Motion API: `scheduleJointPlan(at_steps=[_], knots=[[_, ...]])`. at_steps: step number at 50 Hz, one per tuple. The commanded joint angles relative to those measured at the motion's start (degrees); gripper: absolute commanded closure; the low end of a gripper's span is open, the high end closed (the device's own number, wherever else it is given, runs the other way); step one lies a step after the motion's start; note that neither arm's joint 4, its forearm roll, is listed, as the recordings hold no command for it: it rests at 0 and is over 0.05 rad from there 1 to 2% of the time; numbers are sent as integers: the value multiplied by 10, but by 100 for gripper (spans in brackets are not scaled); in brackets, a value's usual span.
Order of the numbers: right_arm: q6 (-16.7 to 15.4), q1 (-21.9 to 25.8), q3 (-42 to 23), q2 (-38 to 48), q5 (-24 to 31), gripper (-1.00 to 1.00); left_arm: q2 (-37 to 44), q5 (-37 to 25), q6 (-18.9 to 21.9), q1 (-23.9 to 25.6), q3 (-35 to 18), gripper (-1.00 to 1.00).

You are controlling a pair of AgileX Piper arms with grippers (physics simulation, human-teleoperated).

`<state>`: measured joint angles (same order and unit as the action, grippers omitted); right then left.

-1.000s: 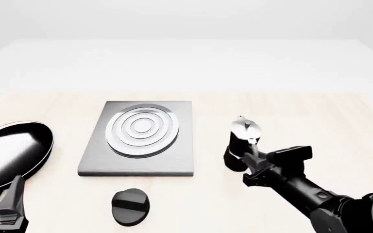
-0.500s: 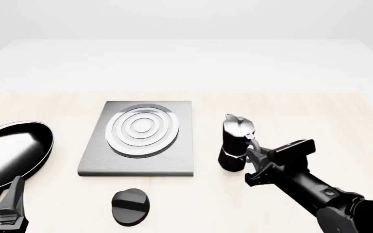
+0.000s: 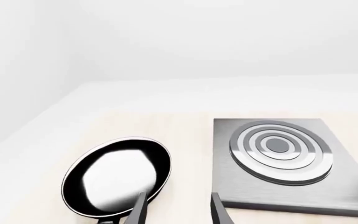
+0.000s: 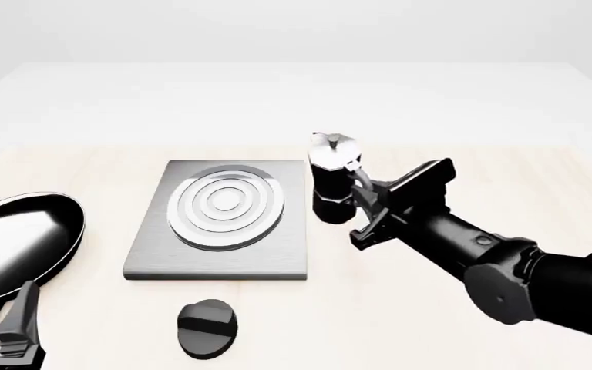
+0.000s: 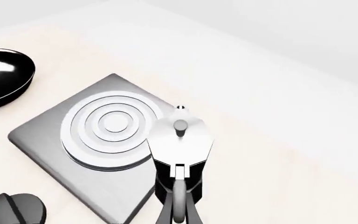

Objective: Turn on the stove and put the moka pot on it.

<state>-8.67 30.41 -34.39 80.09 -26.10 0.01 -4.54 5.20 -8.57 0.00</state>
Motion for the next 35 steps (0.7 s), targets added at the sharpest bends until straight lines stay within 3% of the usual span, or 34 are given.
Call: scheduleJointPlan(at_steps=[1,17,35], knots=[[-7,25,-100,52,18,100,0,-4,1,-1,0,-100],[17,81,-243,150,41,100,0,-10,-2,0,0,-100],[35,118,-342,233,60,100,0,-15,2,5,0,-100]])
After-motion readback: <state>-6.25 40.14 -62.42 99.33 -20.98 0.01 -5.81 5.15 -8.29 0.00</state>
